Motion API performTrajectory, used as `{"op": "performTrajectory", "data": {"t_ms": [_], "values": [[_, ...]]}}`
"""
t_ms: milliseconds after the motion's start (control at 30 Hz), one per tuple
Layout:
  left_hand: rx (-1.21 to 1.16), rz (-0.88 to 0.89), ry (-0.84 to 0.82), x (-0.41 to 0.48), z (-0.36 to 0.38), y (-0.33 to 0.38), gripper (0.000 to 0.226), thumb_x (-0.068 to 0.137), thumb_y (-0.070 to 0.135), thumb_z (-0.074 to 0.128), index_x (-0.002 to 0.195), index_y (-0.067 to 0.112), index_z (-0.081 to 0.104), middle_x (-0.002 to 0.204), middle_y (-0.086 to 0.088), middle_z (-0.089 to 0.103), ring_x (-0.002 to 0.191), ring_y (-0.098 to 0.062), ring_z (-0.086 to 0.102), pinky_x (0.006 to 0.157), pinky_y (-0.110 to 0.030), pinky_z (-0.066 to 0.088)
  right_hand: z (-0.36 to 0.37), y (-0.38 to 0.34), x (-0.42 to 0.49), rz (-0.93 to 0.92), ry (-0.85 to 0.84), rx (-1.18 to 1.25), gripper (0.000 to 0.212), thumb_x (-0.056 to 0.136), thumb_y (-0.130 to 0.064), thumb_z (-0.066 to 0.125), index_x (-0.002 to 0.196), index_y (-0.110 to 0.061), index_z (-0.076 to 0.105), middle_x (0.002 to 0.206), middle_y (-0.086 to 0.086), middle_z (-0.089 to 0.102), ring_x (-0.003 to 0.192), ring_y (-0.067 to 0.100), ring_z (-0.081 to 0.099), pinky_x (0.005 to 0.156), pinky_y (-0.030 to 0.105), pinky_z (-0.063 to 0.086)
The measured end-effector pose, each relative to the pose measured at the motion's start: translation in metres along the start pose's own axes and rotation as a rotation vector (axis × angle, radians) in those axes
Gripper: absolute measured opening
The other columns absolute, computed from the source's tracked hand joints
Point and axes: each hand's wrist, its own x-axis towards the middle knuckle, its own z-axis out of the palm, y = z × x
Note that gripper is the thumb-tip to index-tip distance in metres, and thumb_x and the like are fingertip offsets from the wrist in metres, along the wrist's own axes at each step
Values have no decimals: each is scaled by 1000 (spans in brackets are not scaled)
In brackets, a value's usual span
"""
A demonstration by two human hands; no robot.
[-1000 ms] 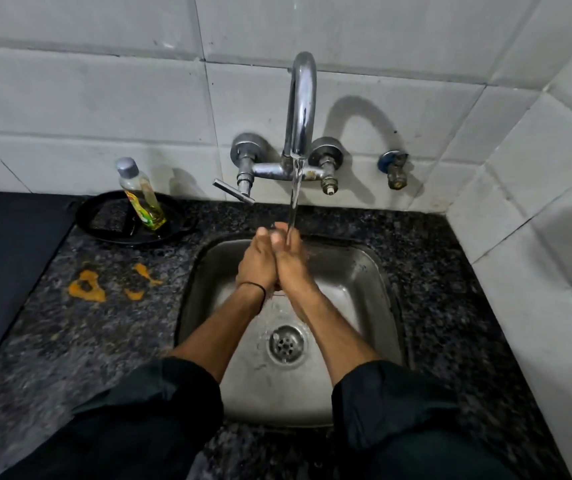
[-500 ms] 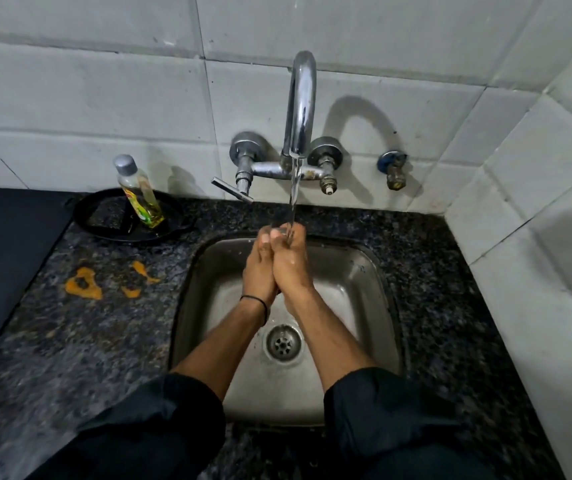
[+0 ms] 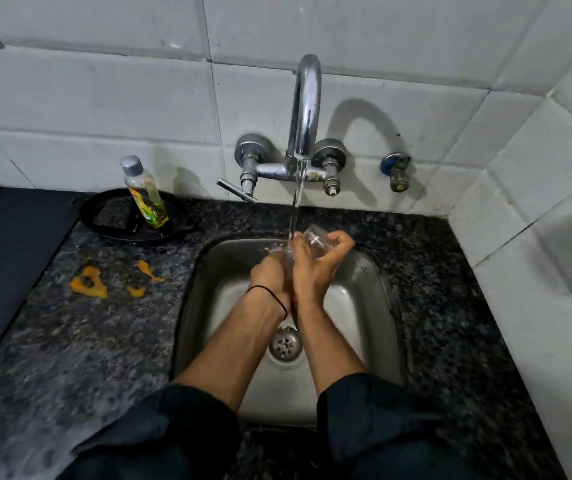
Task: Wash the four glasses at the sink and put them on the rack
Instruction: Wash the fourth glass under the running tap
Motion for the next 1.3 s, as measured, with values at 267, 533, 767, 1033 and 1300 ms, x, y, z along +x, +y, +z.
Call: {"op": "performTrajectory", "data": {"t_ms": [267,533,767,1033,1300], "values": [[545,810,-302,6,-7,-8,31,99,30,50,97,11,74,93,-10,75,90,-19,70,83,-36,53,-1,-5,25,438,-65,458,33,78,-7,78,104,-10,58,84,10,60,71,22,62,61,30,55],[723,308,-477,-2,15,29,28,101,15,44,76,21,55,51,8,61,68,-3,51,68,-15,39,1,3,35,548,60,483,5,75,-9,67,76,-11,63,78,10,63,69,24,62,64,33,53],[1261,1058,-512,20,-6,21,33,99,33,42,92,11,65,89,-7,67,83,-19,63,80,-38,52,-2,-7,49,722,-48,433,70,75,-40,81,131,-3,62,118,18,67,105,34,66,98,48,55],[1220,641,-77,19,9,22,55,99,49,36,93,11,75,90,-11,74,88,-26,68,88,-40,52,2,-10,25,868,-40,507,32,102,-35,51,90,-9,65,82,13,70,85,26,63,85,33,48],[1804,1293,-813,31,-24,50,51,105,47,23,91,16,61,93,-7,67,90,-24,59,87,-36,46,-1,0,41,841,-94,472,37,101,-36,51,92,-4,65,90,16,69,80,29,66,85,40,53]]}}
